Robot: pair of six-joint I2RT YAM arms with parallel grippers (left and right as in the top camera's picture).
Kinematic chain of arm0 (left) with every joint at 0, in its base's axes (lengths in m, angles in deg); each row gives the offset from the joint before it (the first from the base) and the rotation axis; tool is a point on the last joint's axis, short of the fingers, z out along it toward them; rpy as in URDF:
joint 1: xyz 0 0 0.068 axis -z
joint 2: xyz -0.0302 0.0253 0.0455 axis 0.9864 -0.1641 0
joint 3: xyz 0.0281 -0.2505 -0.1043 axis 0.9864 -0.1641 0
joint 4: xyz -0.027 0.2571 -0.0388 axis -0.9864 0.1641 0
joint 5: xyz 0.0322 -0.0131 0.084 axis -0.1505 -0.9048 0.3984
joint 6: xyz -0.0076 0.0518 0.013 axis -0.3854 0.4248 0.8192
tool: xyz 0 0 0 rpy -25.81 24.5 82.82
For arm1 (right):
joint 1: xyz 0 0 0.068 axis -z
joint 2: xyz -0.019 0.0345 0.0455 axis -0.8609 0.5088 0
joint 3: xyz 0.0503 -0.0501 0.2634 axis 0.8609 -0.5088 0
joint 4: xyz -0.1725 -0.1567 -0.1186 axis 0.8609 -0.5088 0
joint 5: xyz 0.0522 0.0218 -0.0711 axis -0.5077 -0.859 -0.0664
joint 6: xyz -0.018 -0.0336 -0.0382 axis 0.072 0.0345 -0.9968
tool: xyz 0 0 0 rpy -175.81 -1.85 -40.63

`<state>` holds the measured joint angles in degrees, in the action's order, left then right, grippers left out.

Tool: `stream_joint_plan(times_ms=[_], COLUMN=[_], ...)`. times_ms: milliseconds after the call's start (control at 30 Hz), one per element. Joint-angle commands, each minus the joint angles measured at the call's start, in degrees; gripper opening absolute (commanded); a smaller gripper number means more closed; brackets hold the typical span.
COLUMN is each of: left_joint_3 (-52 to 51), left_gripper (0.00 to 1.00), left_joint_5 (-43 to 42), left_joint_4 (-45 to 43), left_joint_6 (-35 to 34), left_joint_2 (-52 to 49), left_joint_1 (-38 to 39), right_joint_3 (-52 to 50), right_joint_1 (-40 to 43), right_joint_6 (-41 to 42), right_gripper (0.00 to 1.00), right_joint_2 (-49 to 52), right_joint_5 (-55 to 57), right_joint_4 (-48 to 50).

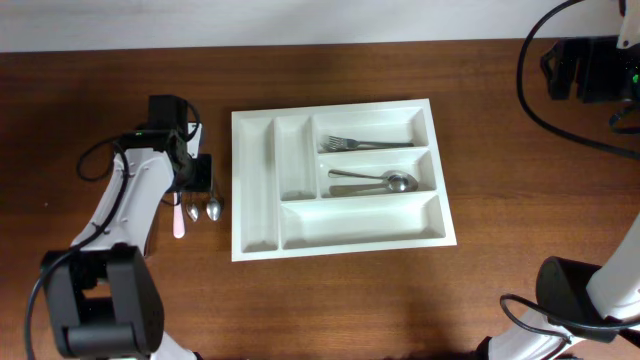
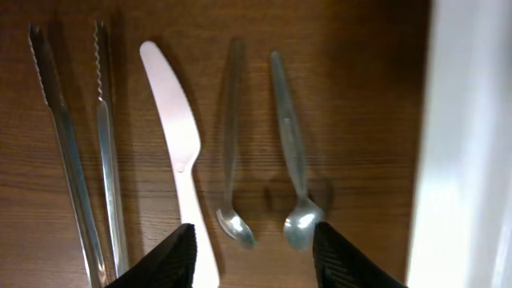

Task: Pack container

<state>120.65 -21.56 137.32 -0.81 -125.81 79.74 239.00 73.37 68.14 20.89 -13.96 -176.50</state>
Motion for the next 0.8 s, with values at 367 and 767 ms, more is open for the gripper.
stream_joint_plan(times_ms=[367,767], left_joint_3=[0.98,0.98], left_gripper=[0.44,0.40], left_joint_5=[2.69,2.95], left_joint_4=[-0.66,-1.05], left_joint_6=[-1.31,-4.46], left_joint_2=[-8.26,-13.33], left_joint_1=[-0.09,-1.25], right_joint_3=[0.07,0.07], right_joint_1=[0.33,0.33], right_joint_6=[0.48,0.48], right_gripper=[0.99,0.99], right_joint_2=[0.09,0.09], right_joint_5=[0.09,0.09], right_joint_4=[-0.33,-0.33])
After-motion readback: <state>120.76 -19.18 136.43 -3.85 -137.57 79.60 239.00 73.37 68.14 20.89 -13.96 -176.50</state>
